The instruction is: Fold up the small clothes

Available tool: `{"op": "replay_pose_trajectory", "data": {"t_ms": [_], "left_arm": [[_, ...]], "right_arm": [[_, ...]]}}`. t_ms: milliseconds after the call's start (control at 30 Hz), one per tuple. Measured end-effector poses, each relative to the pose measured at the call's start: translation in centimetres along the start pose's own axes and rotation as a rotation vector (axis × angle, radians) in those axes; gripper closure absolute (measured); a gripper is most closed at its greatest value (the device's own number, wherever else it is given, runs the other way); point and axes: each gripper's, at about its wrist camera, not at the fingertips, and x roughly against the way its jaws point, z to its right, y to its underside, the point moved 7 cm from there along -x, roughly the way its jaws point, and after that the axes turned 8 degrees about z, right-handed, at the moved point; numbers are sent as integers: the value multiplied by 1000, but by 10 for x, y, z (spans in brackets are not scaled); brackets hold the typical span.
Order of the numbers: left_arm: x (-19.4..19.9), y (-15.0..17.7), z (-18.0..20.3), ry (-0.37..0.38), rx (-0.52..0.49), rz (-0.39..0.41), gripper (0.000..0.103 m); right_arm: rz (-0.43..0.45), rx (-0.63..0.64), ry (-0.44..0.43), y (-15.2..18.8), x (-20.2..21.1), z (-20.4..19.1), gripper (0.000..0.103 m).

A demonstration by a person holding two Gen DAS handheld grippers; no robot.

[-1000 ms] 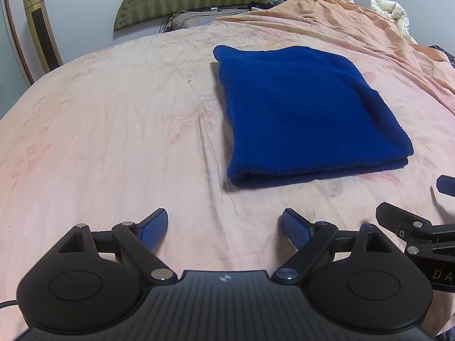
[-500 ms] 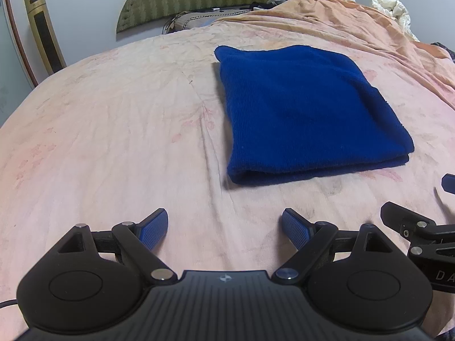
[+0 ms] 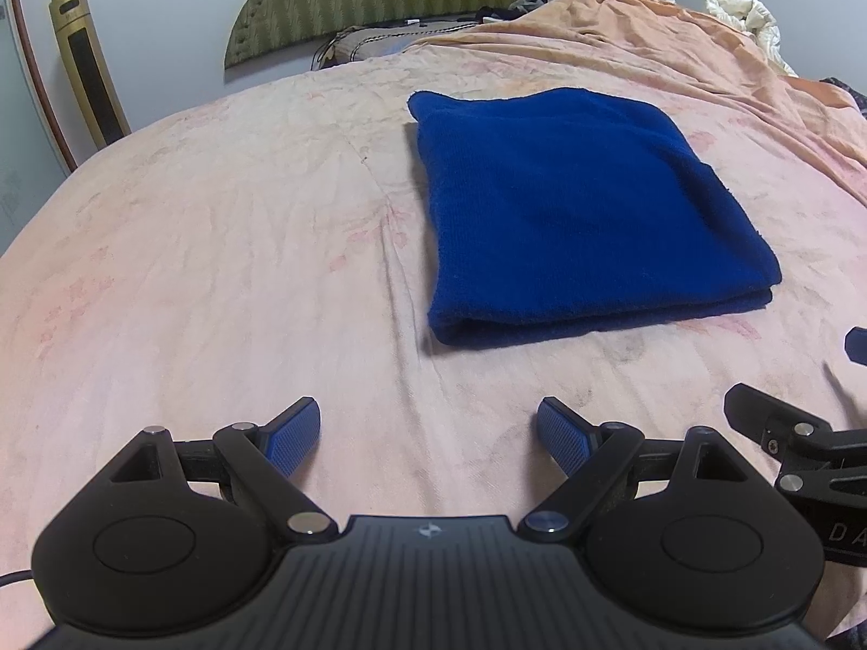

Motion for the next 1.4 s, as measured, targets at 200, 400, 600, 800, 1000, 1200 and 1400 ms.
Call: {"op": "replay_pose_trajectory", "data": {"t_ms": [200,400,600,800,1000,1200,1400], "left_arm": [[1,1,-1,0,7,-2,15],[2,2,-2,-7,8,6,15],[3,2,-2,-4,13,1,15],[1,3,-2,-3,18,-5,15],[0,4,-3,-3,19,-7,15],[0,4,-3,-3,20,-7,15],[0,4,-3,-2,20,-7,15]], "right_arm": [[1,0,-1,0,0,0,1],[4,-5,0,2,2,0,1],[4,-6,0,3,4,-1,1],[4,-7,-1,4,4,-1,1],[5,-5,-2,6,4,-3,1],[4,-5,-2,6,4,-4,1],[4,-5,-2,6,4,-4,1]]}}
